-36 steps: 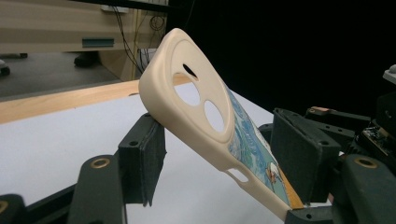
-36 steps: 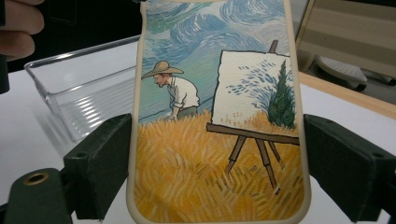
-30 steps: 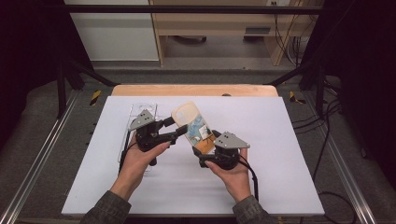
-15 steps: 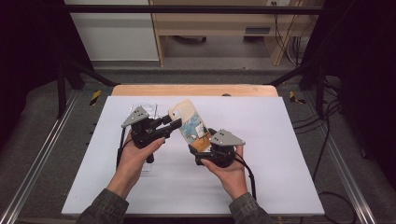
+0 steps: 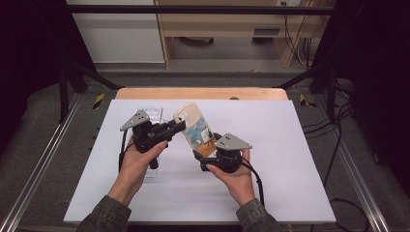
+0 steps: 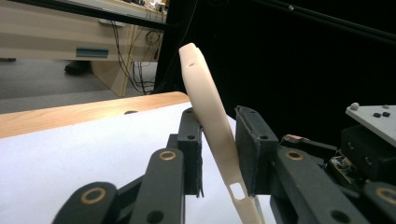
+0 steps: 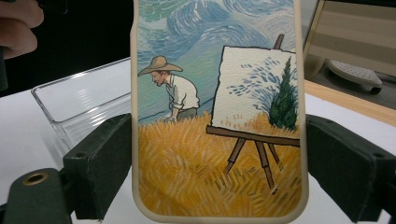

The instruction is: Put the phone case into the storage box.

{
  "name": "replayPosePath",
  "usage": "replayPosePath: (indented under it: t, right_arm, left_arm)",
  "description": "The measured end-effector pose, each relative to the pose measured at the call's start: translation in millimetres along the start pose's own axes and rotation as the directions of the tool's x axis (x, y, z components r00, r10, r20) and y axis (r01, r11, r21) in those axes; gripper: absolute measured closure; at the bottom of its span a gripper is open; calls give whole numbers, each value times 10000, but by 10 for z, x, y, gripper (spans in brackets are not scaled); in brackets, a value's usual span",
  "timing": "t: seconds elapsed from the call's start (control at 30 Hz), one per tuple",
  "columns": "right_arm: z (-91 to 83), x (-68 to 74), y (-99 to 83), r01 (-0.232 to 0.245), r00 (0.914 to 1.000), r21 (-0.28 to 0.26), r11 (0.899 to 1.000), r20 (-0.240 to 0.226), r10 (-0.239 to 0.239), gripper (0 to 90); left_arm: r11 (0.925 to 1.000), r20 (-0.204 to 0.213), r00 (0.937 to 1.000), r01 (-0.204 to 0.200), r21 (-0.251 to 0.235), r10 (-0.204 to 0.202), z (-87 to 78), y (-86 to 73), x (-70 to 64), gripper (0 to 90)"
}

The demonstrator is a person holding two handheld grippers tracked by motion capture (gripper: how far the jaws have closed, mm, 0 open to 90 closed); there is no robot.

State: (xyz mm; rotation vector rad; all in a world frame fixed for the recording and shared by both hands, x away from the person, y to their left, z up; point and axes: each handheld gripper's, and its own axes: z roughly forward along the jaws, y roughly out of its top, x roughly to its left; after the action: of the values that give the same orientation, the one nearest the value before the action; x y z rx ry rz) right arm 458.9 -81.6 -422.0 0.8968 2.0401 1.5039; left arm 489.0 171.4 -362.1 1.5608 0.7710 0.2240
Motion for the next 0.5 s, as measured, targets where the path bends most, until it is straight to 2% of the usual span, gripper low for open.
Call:
replayPosePath:
  t: [0.23,0.5]
  right_arm:
    - [27,5,-14,-47,9999,76,10000,-93,48,121]
    - [29,-9,-10,-123,9996,24,9999,-245,123,119]
  left_arm:
    - [9996,461,9988,201,-204,-191,-2,9,-59,789]
    - [9990,756,9969,263,-351,-236,1,13,-75,798]
